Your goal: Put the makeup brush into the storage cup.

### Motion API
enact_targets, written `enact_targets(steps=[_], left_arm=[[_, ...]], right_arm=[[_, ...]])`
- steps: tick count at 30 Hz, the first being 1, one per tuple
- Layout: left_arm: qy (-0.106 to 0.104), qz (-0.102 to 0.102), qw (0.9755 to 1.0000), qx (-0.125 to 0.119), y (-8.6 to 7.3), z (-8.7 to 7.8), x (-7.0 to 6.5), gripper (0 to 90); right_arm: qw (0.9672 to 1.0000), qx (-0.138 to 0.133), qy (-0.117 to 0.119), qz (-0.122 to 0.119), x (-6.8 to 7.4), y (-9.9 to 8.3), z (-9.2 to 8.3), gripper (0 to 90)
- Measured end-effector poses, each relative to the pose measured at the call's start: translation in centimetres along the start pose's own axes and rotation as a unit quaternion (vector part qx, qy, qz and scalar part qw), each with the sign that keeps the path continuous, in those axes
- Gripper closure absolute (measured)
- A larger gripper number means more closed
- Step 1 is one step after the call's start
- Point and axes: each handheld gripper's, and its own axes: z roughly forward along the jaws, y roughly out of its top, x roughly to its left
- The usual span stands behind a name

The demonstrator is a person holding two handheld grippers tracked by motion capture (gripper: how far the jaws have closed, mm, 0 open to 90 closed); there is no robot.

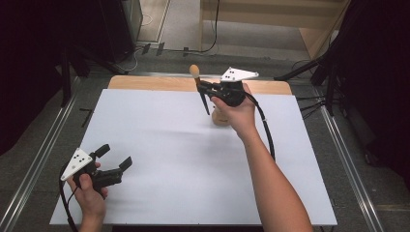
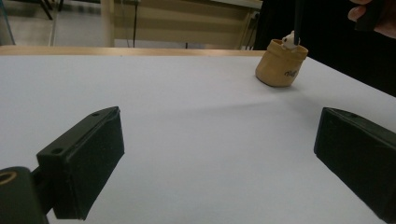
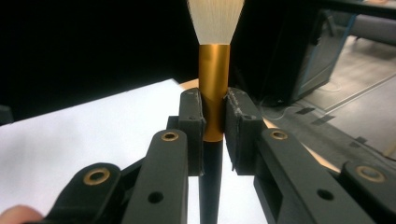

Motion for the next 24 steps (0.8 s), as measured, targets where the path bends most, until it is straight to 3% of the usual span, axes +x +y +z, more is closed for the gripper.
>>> enact_targets(steps=[5, 14, 19, 24], left_arm=[[0.0, 0.001, 1.0, 0.001, 0.0, 0.0, 0.0, 2.0], [0.0, 0.001, 1.0, 0.001, 0.0, 0.0, 0.0, 2.0], [0.0, 0.001, 1.0, 0.001, 0.0, 0.0, -0.1, 2.0], [0.0, 0.001, 1.0, 0.0, 0.0, 0.0, 0.0, 2.0]], right_arm=[[0.9993, -0.027, -0.021, 0.015, -1.0, 0.1, -1.3, 79.5], [0.9967, -0.052, -0.055, 0.028, -2.0, -0.1, -2.6, 79.5], [0.9939, -0.069, -0.08, 0.03, -2.4, -0.2, -3.1, 79.5], [0.9886, -0.085, -0.118, 0.041, -2.8, -0.8, -3.7, 79.5]])
